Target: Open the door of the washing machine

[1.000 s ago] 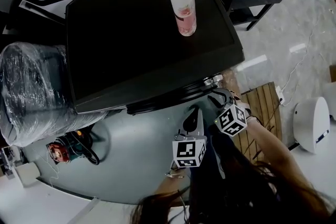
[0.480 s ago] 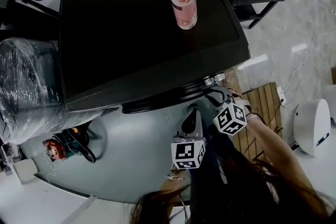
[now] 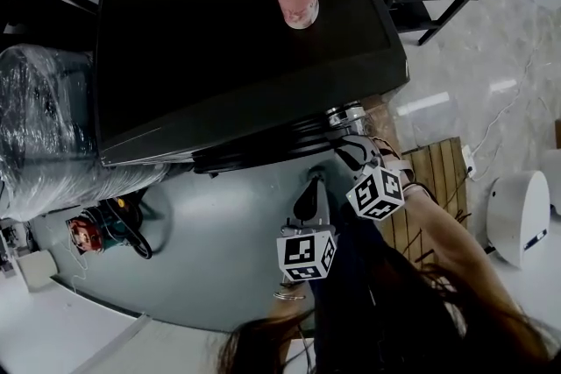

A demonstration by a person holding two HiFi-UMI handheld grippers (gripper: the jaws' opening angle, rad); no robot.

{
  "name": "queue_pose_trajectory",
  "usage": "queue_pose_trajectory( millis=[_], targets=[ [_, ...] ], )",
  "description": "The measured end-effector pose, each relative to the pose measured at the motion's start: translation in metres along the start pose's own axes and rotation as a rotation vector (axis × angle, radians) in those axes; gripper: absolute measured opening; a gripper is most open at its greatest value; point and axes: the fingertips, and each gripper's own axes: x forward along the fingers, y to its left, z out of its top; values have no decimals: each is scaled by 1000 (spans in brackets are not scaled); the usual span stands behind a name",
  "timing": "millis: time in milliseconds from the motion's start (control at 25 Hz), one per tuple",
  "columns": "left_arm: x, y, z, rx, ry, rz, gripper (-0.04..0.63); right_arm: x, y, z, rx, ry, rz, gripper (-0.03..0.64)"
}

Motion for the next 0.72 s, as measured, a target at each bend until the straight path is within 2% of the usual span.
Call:
queue_pose_trajectory(
  millis=[200, 720],
  targets=[
    [-8, 6, -6, -34, -18, 63, 12, -6, 11, -4, -37, -17, 13, 87],
    [-41, 3, -5, -48, -42, 138, 13, -18, 33, -10, 9, -35, 20, 86]
  ],
)
